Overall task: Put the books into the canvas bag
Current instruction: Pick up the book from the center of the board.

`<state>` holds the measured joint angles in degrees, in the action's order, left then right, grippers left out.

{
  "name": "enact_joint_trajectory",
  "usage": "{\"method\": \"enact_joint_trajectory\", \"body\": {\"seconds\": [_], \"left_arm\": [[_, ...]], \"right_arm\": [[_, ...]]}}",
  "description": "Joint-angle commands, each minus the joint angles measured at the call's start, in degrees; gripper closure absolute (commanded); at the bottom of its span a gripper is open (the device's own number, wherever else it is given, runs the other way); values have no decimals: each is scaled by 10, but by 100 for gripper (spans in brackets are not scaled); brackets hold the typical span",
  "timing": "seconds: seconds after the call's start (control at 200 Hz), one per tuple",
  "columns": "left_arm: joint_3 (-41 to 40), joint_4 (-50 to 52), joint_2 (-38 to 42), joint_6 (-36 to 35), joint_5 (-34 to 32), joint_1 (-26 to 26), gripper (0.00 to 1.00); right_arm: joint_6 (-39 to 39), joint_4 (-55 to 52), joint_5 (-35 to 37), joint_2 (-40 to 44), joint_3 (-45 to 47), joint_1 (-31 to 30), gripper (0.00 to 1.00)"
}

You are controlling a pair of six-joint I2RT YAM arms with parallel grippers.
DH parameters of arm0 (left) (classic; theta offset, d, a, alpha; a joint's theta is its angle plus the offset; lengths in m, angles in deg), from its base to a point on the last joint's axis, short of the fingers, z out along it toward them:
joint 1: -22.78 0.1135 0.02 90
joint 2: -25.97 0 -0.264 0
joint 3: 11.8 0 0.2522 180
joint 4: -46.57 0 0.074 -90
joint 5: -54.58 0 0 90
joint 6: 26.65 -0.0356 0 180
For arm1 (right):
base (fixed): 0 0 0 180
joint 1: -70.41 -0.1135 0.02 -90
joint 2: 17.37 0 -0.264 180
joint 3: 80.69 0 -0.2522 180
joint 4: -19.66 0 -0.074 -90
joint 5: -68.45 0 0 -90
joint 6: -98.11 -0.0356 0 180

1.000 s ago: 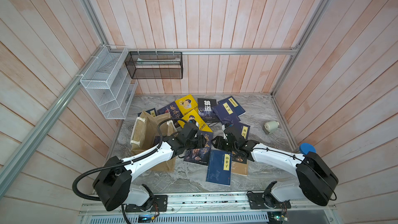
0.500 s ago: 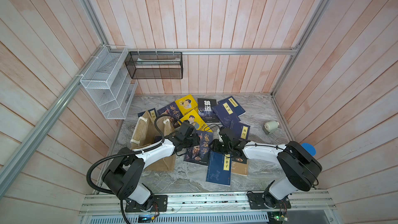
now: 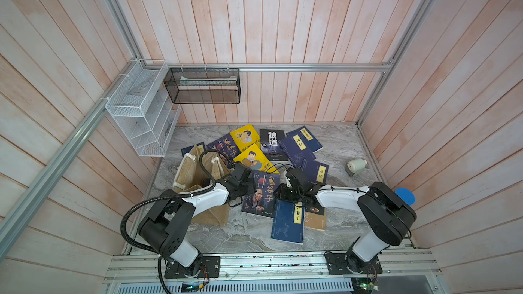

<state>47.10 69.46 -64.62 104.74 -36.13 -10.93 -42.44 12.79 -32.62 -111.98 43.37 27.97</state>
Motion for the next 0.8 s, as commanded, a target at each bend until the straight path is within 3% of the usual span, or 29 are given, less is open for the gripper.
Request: {"method": "enact_joint_trajectory", "body": {"seconds": [0.0,0.225,0.475,0.635,0.795], "left_arm": [[-12,-25,-15,-5,38,10,35],[-16,-67,-19,-28,156,20,38],[-44,-96,67,-56,277,33,48],[-54,-104,122,-55,315,32,57],[-72,-112,135,-43,317,31,59]], "right_arm": [[14,-1,-3,-14,-11,3,72],[24,2,-3,-26,-13,3,82],[52,-6,-7,-52,-39,2,88],[54,-8,-7,-51,-43,2,89],[52,-8,-7,-42,-41,2,89]]}}
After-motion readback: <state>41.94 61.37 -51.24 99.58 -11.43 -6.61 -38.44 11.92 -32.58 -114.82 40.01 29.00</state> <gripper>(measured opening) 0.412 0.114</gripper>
